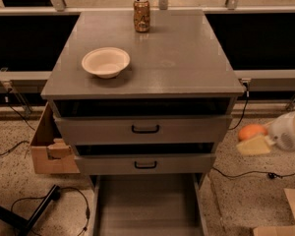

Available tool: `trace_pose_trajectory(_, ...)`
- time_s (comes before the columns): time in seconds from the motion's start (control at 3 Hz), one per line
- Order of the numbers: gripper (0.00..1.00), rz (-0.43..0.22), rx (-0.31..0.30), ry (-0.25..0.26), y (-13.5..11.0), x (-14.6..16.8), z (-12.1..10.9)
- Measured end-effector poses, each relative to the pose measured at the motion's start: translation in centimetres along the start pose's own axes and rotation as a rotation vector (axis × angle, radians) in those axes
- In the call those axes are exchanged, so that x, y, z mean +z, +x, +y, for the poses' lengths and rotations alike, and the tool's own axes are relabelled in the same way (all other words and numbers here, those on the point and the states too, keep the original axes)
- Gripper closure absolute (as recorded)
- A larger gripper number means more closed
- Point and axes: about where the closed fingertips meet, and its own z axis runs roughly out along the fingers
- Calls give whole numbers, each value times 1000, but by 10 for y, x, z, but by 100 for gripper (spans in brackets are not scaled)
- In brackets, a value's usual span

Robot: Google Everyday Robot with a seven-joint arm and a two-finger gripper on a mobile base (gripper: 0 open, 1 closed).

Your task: Place orange into bottom drawer

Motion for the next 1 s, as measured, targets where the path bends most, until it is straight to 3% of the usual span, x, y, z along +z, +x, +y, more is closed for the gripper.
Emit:
trace_pose_trajectory(0.33, 100, 65, 46, -74, 39, 74, 40)
trace_pose_trajectory(0.67, 100, 136, 130, -165, 80, 172, 84)
trace_pose_trajectory(1.0, 100, 159, 252, -258, 106, 250, 108)
